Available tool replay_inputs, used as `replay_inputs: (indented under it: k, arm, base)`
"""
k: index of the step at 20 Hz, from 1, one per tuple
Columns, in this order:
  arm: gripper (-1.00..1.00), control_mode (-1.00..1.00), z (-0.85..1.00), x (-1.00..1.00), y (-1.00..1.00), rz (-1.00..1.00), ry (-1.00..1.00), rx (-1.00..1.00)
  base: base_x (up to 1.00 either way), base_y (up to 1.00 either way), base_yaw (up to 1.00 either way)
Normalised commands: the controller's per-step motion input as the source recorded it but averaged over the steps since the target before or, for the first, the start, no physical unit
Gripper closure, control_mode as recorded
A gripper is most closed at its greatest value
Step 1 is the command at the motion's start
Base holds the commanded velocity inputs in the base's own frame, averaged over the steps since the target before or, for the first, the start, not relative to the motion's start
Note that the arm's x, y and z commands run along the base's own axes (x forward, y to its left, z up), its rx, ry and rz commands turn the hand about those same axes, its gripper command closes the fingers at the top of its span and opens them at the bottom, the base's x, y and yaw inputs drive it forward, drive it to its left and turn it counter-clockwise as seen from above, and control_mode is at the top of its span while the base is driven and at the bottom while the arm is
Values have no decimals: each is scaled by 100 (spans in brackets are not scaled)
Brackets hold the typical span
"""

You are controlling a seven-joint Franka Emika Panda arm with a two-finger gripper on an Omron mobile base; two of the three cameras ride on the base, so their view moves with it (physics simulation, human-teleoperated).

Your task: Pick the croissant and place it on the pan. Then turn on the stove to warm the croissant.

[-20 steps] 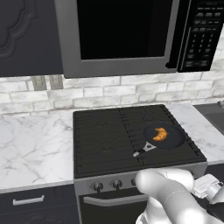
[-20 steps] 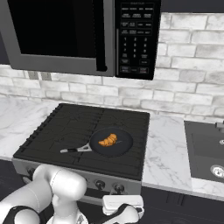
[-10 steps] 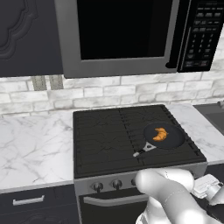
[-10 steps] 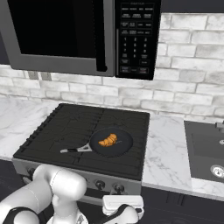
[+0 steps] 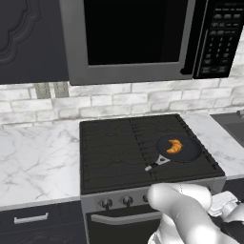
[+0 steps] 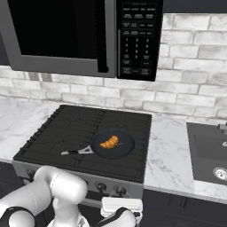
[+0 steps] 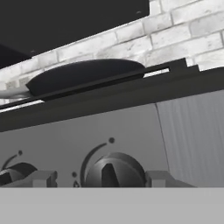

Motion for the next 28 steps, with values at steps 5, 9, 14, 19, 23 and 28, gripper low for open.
replay_inputs:
  k: [5, 9, 14, 19, 23, 28]
  arm:
    - [-100, -100, -6, 18, 6, -7, 0, 0]
    - [-100, -100, 0, 32, 0, -5, 0, 0]
    - [-100, -100, -7, 34, 2, -4, 0, 0]
    - [-100, -100, -18, 22, 24, -7, 0, 0]
    - [-100, -100, -19, 17, 34, -9, 0, 0]
    - [-100, -100, -18, 13, 37, -10, 0, 0]
  base:
    - [0, 0, 0]
    - [0, 0, 0]
    - [0, 0, 0]
    - [0, 0, 0]
    - [0, 0, 0]
    - [0, 0, 0]
